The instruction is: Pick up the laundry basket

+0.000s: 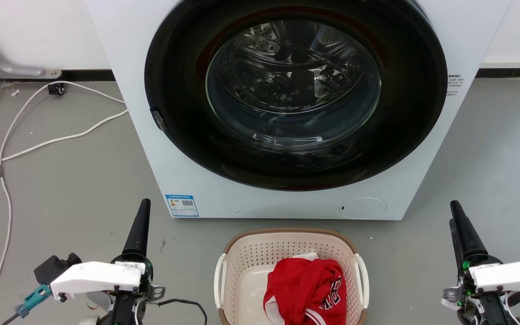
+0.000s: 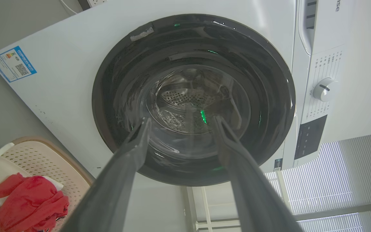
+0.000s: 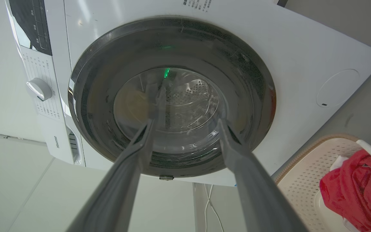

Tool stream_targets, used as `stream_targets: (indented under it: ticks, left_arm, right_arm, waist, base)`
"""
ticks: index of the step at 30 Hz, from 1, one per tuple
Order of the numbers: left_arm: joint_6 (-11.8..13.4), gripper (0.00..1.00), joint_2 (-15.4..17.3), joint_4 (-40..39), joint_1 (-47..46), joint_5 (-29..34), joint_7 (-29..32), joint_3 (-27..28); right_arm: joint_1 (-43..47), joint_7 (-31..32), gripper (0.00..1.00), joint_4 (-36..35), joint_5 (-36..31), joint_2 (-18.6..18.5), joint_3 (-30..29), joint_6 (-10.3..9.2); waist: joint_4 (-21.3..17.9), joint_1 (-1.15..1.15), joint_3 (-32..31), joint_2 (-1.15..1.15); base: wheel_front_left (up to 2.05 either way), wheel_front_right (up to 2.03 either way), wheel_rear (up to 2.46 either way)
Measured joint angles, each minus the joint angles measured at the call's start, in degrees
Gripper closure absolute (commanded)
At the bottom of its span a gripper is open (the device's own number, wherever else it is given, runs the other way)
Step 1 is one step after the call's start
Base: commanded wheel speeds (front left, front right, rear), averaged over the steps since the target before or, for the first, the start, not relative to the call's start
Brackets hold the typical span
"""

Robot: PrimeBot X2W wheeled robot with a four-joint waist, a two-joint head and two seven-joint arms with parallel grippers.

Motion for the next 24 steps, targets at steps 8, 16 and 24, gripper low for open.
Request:
stream_targets:
  ticks: [8, 16, 24]
  left_arm:
    - [0.7, 0.00, -0.1, -1.2, -0.1, 10.9, -1.7, -2.1]
    - [1.7, 0.00, -0.1, -1.1, -0.4, 21.4, -3.2, -4.4]
    - [2.4, 0.00, -0.1, -0.8, -1.0, 30.2, -4.7, -6.3]
  right_arm:
    - [-0.2, -1.7, 0.00, -1.2, -13.6, -0.1, 0.1, 0.00]
    - [-0.2, -2.9, 0.00, -1.8, -26.3, -0.2, 0.4, 0.00]
    - [-0.2, -3.9, 0.00, -2.4, -35.7, -0.2, 0.9, 0.00]
  waist:
    - [0.1, 0.00, -0.1, 0.00]
    - [0.3, 0.00, -0.2, 0.00]
    - [0.4, 0.00, -0.2, 0.00]
  base:
    - [0.00, 0.00, 0.00]
    - [0.00, 0.00, 0.00]
    - [0.00, 0.00, 0.00]
